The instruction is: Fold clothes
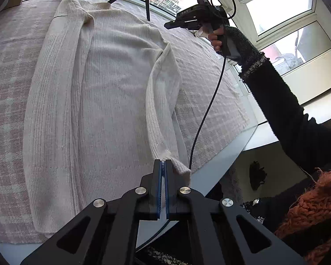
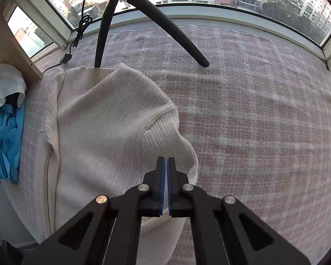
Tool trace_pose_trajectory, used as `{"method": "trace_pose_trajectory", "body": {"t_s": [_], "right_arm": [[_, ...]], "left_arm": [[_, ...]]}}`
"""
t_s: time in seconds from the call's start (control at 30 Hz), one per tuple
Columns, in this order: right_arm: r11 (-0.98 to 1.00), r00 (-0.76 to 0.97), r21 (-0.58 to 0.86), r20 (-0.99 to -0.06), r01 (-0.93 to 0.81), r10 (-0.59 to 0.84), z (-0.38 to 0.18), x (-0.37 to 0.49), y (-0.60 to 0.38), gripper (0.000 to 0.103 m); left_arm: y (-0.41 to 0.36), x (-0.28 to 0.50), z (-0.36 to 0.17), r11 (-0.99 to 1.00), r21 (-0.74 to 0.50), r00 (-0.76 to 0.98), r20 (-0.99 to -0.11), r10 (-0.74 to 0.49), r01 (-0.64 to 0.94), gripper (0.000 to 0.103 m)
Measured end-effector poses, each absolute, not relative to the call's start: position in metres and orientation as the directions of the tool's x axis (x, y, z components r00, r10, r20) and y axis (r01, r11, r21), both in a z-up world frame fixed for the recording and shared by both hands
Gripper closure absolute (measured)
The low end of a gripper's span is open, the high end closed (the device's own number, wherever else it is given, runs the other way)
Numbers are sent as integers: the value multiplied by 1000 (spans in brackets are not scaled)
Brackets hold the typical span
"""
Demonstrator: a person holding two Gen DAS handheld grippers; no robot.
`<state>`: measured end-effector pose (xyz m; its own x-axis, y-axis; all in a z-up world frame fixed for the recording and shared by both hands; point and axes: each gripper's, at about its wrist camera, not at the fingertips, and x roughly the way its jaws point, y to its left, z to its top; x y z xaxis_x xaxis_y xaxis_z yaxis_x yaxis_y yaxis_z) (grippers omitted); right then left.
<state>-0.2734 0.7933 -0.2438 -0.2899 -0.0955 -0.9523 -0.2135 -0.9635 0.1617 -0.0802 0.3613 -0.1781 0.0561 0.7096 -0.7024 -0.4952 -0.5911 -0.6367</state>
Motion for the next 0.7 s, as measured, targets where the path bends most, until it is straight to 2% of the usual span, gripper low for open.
{"method": "trace_pose_trajectory", "body": {"t_s": [0.03, 0.1, 0.13, 0.3, 0.37, 0.53, 0.63, 0.7], "right_arm": [[-963, -285, 129, -957, -238, -58, -241, -275, 796, 97], [-960, -226, 67, -974, -272, -4, -251, -280, 806, 58], [-956, -211, 71, -977, -285, -10, -257, -280, 811, 48], [-925, -176, 209, -971, -317, -159, -289, -270, 824, 51], [-920, -176, 218, -970, -325, -168, -291, -263, 824, 97], [-903, -291, 315, -929, -291, -230, -252, -261, 807, 99], [-924, -312, 337, -911, -183, -270, -238, -287, 768, 99], [-966, -241, 212, -955, -146, -173, -240, -303, 742, 92]], "left_arm": [[359, -81, -179, -594, -640, 56, -702, 710, -488, 102], [359, -81, -179, -594, -632, 53, -705, 707, -497, 102], [359, -80, -179, -594, -627, 51, -708, 704, -505, 102], [361, -77, -181, -580, -617, 72, -715, 695, -532, 102], [362, -74, -182, -575, -609, 85, -723, 685, -546, 102], [359, -64, -183, -580, -572, 99, -756, 647, -579, 103], [359, -61, -192, -631, -482, 86, -830, 551, -608, 103], [362, -62, -197, -654, -415, 81, -875, 477, -632, 103]]}}
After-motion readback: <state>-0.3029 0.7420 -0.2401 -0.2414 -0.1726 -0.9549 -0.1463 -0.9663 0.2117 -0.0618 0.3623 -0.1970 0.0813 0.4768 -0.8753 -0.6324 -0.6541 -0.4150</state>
